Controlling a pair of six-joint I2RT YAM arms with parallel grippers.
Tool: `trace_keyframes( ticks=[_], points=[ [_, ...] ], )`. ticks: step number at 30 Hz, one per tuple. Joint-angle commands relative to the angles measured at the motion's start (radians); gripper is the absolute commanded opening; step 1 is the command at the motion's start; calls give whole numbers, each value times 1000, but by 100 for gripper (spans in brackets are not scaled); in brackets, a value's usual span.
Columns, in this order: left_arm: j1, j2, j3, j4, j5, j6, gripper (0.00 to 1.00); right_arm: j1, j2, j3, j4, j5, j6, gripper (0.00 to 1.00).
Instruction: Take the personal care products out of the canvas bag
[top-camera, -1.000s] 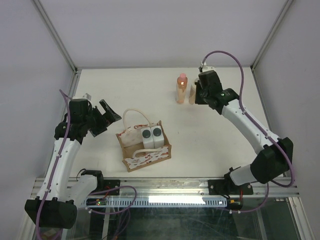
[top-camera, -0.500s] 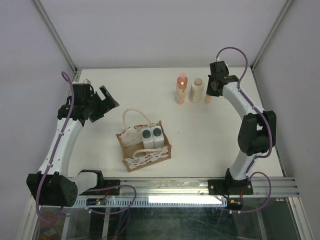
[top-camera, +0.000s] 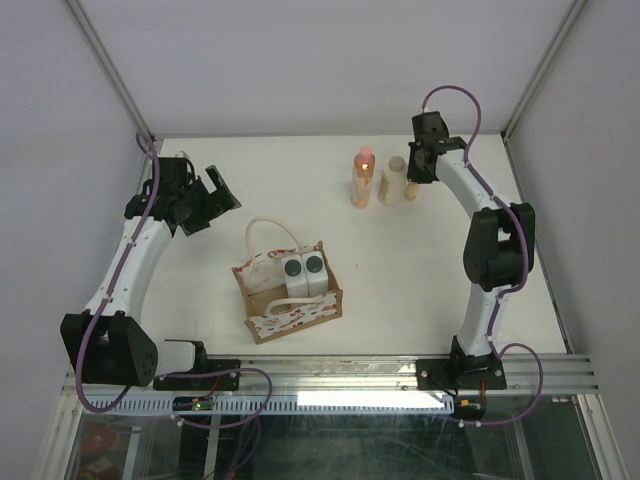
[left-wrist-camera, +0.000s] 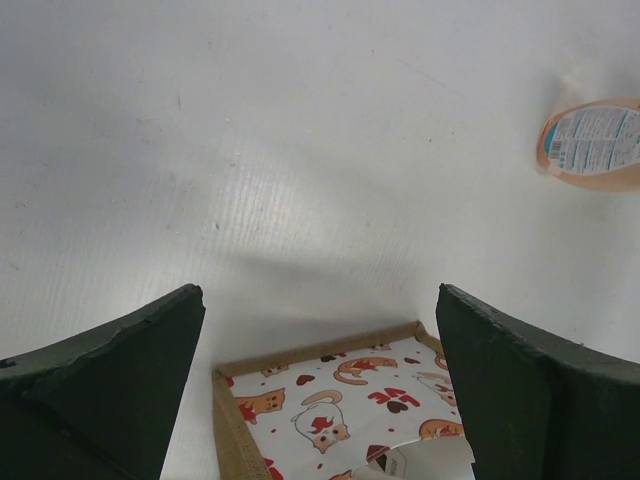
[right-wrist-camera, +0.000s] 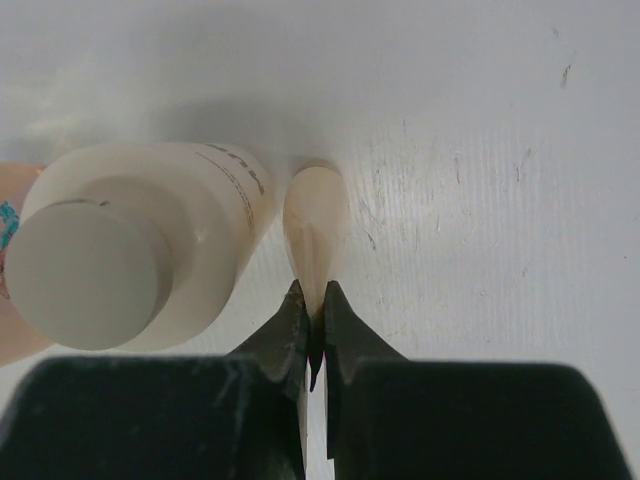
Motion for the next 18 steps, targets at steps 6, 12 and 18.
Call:
trace_keyframes(
  ticks=[6,12,18],
  points=[
    [-6,45,78,51,-7,38,99,-16,-5,71,-47,27,11,0],
    [-5,61,85,53,0,40,99,-27,-2,55,-20,15,9,0],
    [-7,58,87,53,3,43,99,-31,30,109,-70,-11,25,31]
  ],
)
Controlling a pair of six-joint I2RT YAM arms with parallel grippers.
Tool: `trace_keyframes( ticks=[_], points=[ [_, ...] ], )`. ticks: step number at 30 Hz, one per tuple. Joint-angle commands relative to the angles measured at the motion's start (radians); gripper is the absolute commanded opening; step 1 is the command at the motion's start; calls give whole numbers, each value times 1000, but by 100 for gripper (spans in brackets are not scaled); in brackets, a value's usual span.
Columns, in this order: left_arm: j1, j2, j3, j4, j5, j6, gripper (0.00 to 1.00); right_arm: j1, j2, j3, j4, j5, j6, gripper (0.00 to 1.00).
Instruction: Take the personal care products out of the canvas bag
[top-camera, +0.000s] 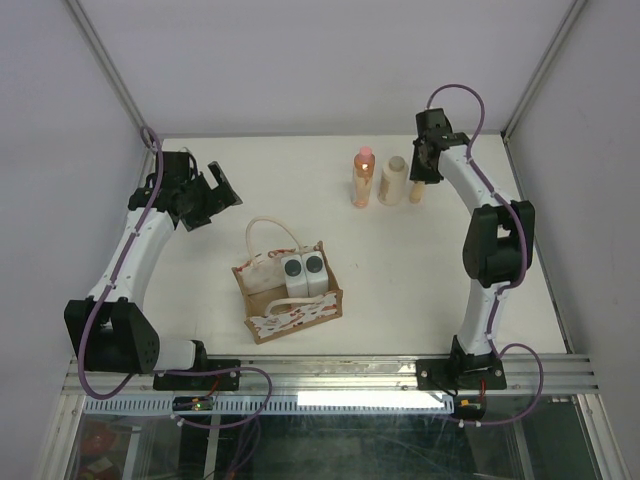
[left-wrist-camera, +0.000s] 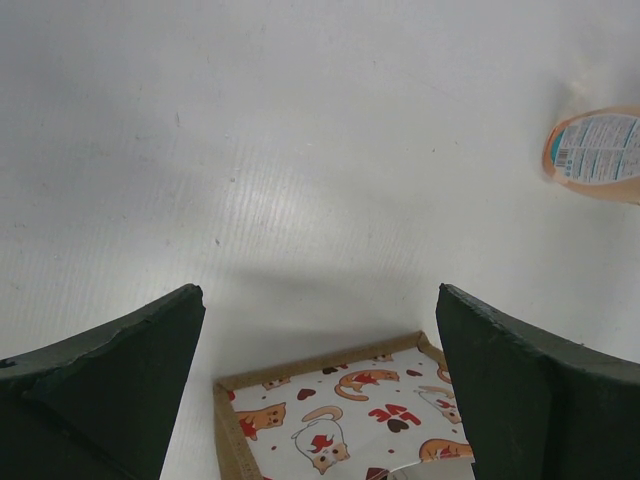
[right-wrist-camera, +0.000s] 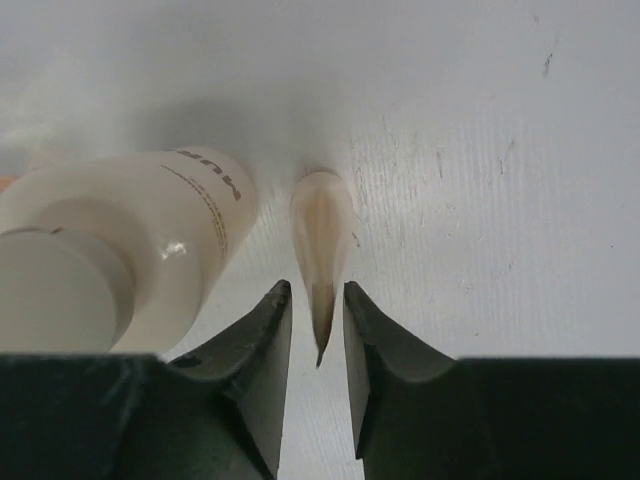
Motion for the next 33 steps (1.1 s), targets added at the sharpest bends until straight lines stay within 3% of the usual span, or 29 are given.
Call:
trace_keyframes(
  ticks=[1,3,5,12,23,28,33],
  points=[
    [-7,-12,41,45,6,27,99,-7,2,66,-6,-17,11,37],
    [-6,-20,36,44,10,32,99,-8,1,84,-23,-22,12,49],
    [-6,-30,31,44,10,34,99,-8,-9,95,-38,-20,15,54],
    [-7,-59,14,44,21,33,99,-8,-155,-6,-49,-37,19,56],
    [-7,-172,-49,36,70,-25,99,37,-454,-263,-16,-318,44,60],
    [-8,-285,-150,39,83,-59,99,176,-513,-259,-40,-337,39,68],
    [-8,-395,-234,30,89,-57,99,420,-531,-211,-68,-310,90,68]
  ],
)
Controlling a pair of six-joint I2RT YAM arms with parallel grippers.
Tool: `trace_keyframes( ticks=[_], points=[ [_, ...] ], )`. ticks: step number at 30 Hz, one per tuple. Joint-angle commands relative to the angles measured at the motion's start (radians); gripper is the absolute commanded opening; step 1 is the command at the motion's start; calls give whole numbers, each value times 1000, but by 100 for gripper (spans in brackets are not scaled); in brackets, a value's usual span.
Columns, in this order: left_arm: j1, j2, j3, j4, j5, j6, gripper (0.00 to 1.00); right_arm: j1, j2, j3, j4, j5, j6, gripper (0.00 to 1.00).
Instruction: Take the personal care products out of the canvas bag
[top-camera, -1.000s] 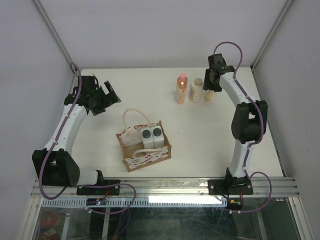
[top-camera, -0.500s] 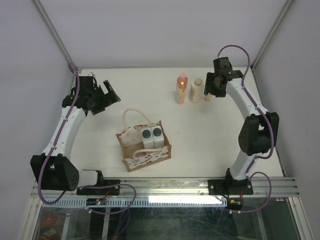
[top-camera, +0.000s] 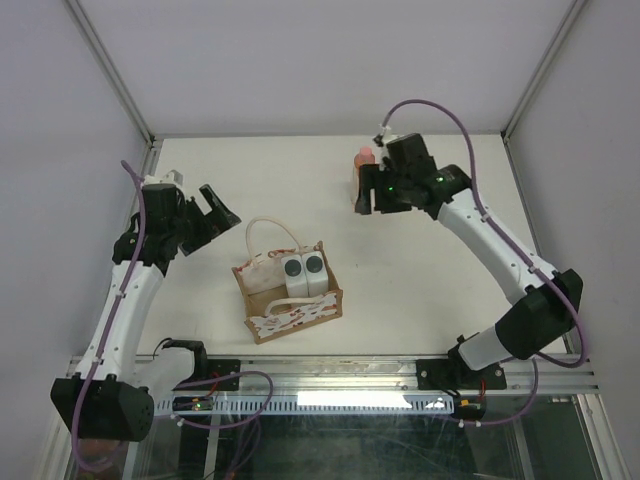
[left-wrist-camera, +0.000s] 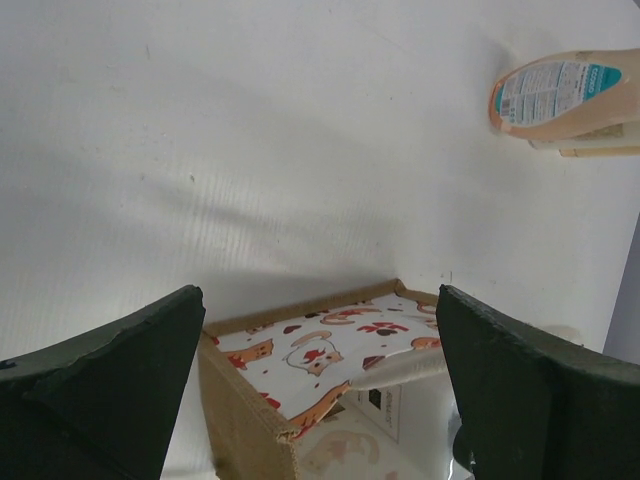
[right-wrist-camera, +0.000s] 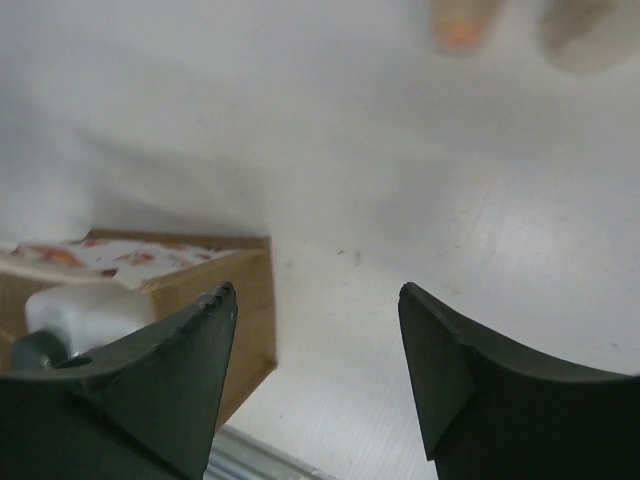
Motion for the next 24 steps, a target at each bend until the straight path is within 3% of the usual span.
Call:
trace_keyframes(
  ticks=[1,11,18,24],
  points=[
    [-8,-94,-40,6,36,-21,99,215,-39,78,-24,-1,55,69],
    [-7,-188,-69,-32,50,-68,99,581,65,218,-71,143,159,69],
    [-7,-201,-45,-92,37,-37,99,687,223,361,-210,253,111,67],
    [-8,-223,-54,-102,37,-49,99,721,266,412,-291,372,233,67]
  ],
)
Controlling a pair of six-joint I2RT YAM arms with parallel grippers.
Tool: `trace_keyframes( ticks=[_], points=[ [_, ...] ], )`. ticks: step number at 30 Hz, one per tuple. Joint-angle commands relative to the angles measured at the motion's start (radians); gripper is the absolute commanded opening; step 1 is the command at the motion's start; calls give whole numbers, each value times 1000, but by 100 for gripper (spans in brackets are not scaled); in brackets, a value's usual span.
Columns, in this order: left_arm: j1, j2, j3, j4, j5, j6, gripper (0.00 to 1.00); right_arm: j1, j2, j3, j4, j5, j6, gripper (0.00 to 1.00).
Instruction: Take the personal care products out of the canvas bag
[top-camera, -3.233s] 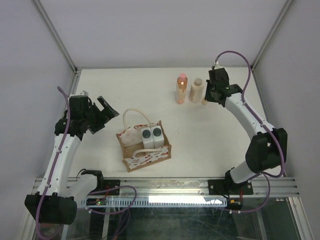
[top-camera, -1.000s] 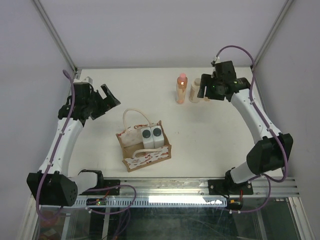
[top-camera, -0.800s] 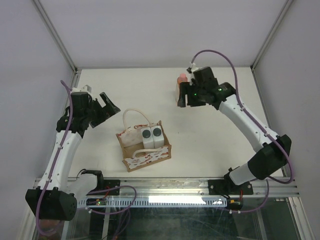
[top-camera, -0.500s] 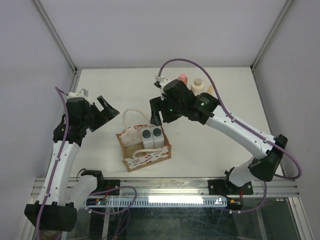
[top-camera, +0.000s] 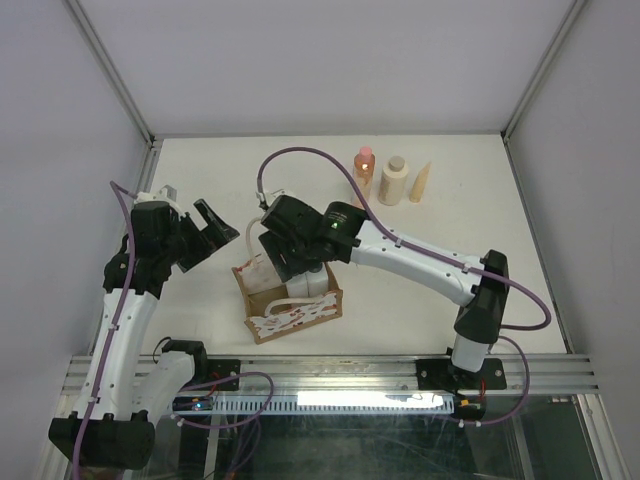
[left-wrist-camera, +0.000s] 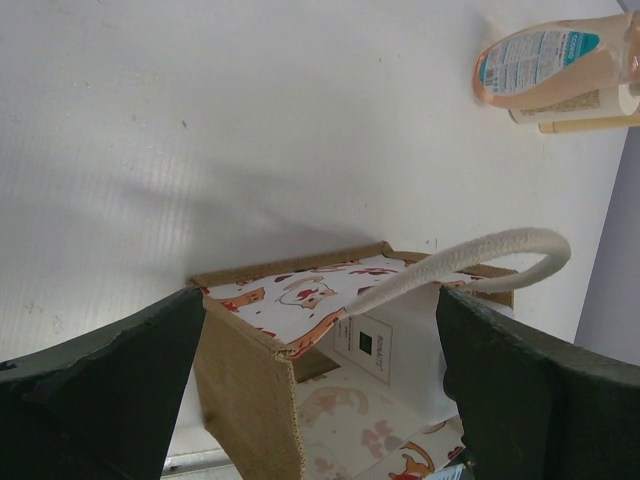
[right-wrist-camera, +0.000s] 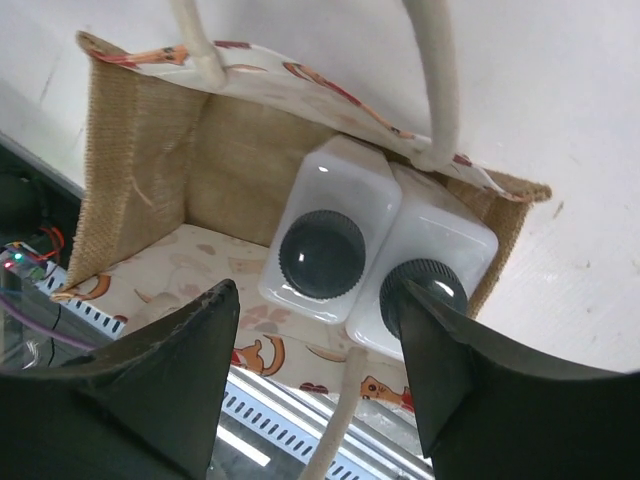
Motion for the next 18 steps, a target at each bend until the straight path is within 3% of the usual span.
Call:
trace_keyframes(
  ticks=[1,8,18],
  points=[
    [-8,-33,14,6,9,-3,99,13,-23,57,-62,122,117,67],
    [-8,-33,11,0,2,-6,99,35,-48,-17,-10,62,211,66],
    [-7,-47,-6,-8,-2,-9,99,77,-27,-38,-20,103,245,62]
  ],
)
